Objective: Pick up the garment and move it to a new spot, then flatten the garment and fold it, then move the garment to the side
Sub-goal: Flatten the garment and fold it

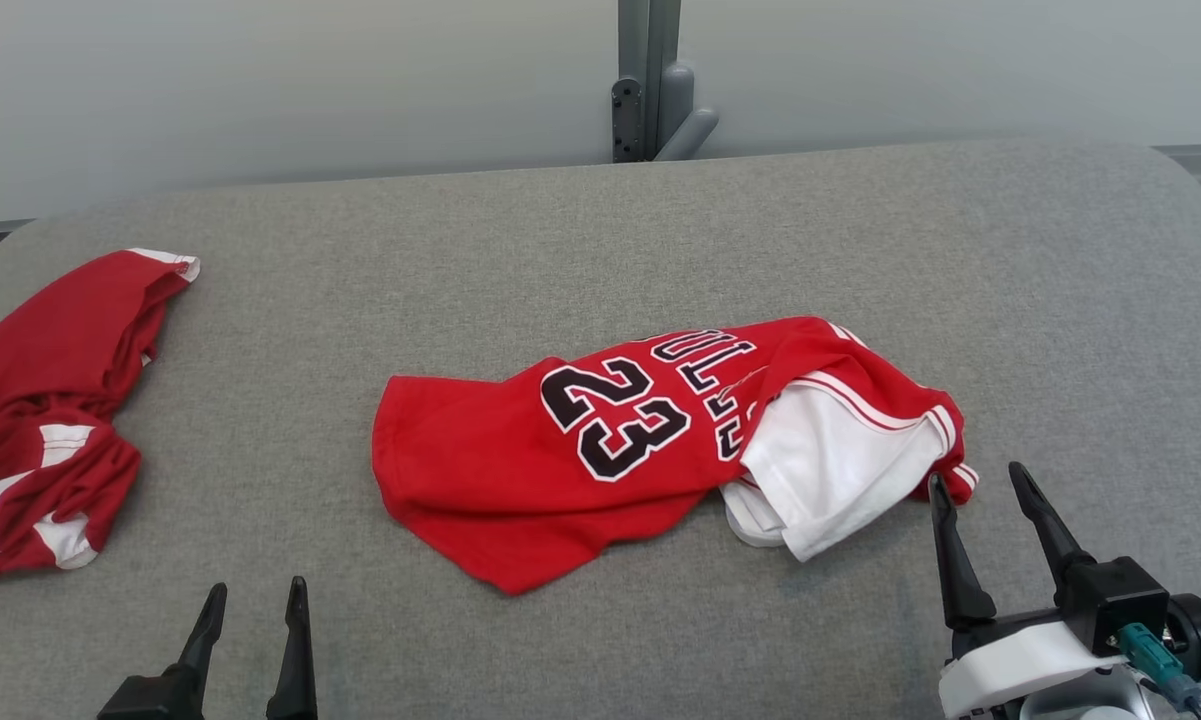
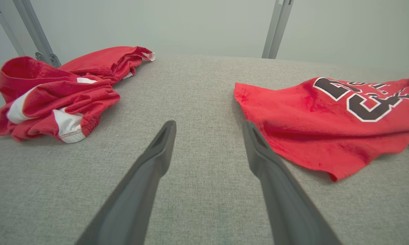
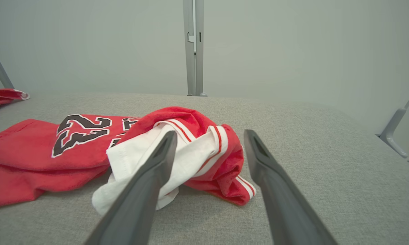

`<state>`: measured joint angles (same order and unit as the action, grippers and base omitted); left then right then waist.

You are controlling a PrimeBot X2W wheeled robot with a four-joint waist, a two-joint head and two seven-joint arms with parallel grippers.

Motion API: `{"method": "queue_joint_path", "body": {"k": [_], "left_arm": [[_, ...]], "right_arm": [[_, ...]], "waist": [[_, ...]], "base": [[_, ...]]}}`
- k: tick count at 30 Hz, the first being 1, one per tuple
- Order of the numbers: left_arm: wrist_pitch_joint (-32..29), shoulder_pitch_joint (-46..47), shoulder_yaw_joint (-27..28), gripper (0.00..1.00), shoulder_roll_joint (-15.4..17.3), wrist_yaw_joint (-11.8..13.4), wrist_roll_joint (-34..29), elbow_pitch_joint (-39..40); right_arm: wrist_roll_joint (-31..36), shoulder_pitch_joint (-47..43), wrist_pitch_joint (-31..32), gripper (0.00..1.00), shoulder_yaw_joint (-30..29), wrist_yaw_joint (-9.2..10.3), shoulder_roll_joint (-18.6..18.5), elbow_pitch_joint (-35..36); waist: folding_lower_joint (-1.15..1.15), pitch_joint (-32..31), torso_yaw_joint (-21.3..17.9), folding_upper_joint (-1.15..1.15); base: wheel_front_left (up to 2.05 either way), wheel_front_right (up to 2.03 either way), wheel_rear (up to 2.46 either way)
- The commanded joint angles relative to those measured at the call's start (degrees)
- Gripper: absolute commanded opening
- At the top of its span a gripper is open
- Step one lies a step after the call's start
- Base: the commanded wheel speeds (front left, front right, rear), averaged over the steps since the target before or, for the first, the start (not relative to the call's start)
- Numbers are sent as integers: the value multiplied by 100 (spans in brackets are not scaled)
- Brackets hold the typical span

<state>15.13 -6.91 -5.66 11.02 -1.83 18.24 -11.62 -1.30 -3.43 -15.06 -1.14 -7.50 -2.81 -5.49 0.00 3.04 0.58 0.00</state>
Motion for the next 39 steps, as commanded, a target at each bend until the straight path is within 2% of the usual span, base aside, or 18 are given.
{"method": "queue_joint_path", "body": {"k": [1, 5, 9, 15, 19, 25, 27, 33, 39], "left_arm": [[1, 111, 54, 100, -36, -39, -44, -27], [-8, 227, 14, 100, -306, -329, 295, -389], [-422, 581, -211, 100, -505, -516, 1022, -720], [-1230, 989, -458, 100, -618, -560, 1883, -1111], [-1638, 1129, -513, 100, -619, -563, 2157, -1343], [-1882, 1166, -715, 100, -571, -565, 2337, -1487], [-1916, 1174, -828, 0, -529, -565, 2326, -1517], [-1877, 1196, -1177, 0, -252, -568, 2383, -1149], [-2453, 1007, -1168, 0, 418, -562, 2730, 333]], "right_arm": [[2, -20, -20, 100, 13, 1, -14, -1], [-20, 92, -20, 100, 68, 2, -13, 30], [-25, 184, -20, 100, 101, 2, -15, 71], [-63, 252, -20, 100, 130, 1, -13, 73], [-118, 289, -20, 100, 134, 1, -14, 88], [-197, 324, -20, 100, 97, 1, -13, 49], [-205, 324, -20, 100, 84, 1, -13, 43], [-217, 295, -20, 100, 54, 1, -13, 19], [-238, 133, -20, 100, 12, 1, -15, -11]], "waist": [[0, 28, -34, 0], [0, 155, -158, 0], [0, 338, -303, 0], [0, 543, -525, 0], [0, 644, -673, 0], [0, 699, -797, 0], [0, 704, -810, 0], [0, 631, -819, 0], [0, 489, -677, 0]], "base": [[0, 0, 0], [0, 0, 0], [0, 0, 0], [0, 0, 0], [0, 0, 0], [0, 0, 0], [0, 0, 0], [0, 0, 0], [0, 0, 0]]}}
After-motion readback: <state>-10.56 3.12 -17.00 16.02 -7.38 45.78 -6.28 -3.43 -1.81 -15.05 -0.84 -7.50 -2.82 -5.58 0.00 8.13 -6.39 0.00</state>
